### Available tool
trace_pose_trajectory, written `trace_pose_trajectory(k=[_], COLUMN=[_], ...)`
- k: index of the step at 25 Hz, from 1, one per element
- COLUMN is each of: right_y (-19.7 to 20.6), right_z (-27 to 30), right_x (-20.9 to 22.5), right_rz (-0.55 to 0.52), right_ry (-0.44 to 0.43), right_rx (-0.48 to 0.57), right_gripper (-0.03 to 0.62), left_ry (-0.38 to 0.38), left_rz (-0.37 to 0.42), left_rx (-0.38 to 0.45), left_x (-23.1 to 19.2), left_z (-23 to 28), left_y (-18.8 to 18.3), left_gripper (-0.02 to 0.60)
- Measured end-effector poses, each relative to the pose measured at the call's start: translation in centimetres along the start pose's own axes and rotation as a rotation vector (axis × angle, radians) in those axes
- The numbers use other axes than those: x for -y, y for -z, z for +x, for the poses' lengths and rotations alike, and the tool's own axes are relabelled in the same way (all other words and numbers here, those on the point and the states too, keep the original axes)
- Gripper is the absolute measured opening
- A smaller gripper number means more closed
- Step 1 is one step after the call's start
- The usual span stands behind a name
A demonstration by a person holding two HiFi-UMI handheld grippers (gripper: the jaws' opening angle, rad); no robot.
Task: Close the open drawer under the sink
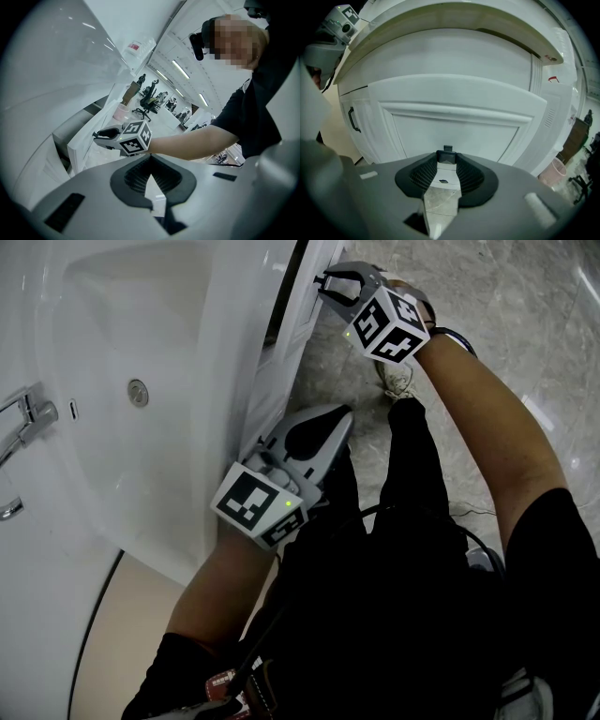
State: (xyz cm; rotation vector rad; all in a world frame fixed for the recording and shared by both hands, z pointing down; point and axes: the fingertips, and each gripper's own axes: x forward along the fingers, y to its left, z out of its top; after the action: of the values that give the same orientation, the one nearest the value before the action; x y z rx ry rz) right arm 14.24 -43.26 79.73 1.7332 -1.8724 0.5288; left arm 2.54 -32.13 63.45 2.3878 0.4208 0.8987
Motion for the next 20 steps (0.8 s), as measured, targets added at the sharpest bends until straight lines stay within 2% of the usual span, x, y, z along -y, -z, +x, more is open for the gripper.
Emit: trace_pose_trajectory(k=[20], right_y=[-0.77], right_z=[1.03], right_x=[0.14], right_rz=[-0.007], right_ry=[-0.004], right_rx=[0.003], right_gripper=[0.124], left_ry=[0.009], left_rz=[0.0], left_rx=[-0.012], left_x=[0.6], left_z=[-0.38], left_y=[0.49], left_gripper=[0.0])
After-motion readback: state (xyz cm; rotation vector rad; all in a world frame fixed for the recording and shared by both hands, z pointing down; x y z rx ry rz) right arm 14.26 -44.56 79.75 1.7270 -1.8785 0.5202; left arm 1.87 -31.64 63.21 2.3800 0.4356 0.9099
